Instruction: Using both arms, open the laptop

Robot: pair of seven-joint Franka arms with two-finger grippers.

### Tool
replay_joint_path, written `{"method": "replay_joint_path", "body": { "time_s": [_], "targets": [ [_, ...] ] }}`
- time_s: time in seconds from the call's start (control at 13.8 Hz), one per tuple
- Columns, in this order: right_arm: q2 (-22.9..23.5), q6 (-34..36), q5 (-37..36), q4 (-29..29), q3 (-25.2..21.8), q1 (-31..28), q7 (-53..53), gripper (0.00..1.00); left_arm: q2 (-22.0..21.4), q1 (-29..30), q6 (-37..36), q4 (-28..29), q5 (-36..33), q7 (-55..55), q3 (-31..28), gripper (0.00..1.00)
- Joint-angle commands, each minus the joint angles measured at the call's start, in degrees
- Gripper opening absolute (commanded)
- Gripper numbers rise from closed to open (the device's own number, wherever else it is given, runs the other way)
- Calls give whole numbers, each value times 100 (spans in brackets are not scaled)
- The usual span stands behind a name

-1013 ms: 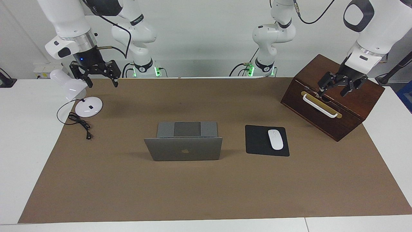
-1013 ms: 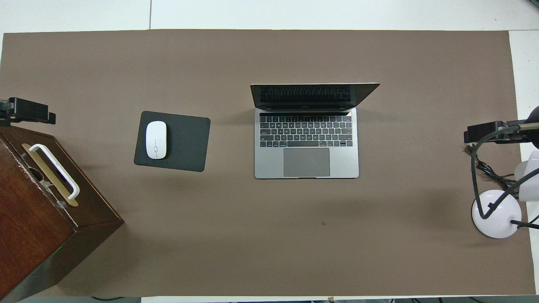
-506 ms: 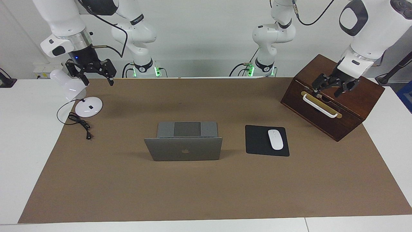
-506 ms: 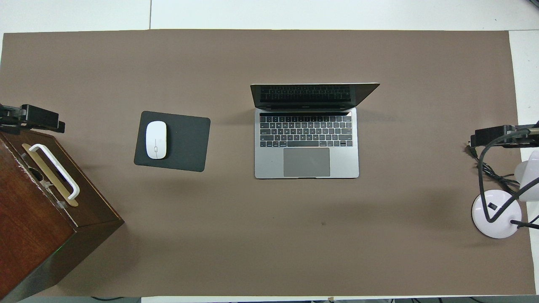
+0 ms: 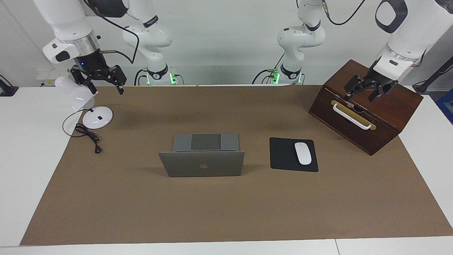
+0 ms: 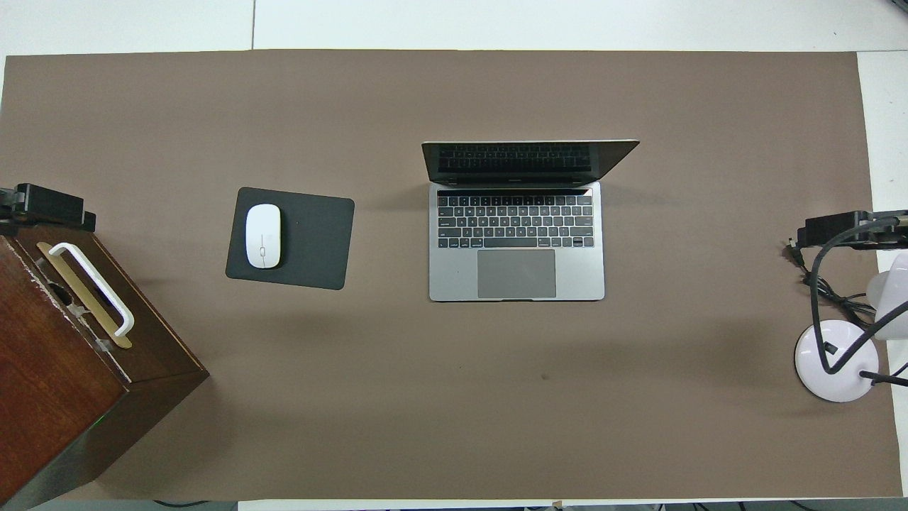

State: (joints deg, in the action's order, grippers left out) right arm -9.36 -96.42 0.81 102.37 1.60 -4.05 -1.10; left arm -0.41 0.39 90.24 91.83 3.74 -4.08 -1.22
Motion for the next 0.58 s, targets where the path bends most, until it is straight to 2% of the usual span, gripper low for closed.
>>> {"method": "replay_joint_path", "body": {
  "time_s": [0.0, 0.14, 0.36, 0.51],
  "targets": [
    [-136, -35, -63, 143, -11, -44, -74, 100, -292, 13, -94, 185, -119, 83, 8, 100],
    [-136, -61, -63, 151, -11, -52, -65, 100, -494, 13, -86, 405, -119, 75, 8, 100],
    [-128, -96, -54, 143, -11, -79, -48, 100, -495, 13, -42, 432, -119, 66, 8, 100],
    [-119, -114, -54, 125, -11, -79, -56, 100, -582, -4, 80, 676, -224, 13, -1, 100]
  ]
}}
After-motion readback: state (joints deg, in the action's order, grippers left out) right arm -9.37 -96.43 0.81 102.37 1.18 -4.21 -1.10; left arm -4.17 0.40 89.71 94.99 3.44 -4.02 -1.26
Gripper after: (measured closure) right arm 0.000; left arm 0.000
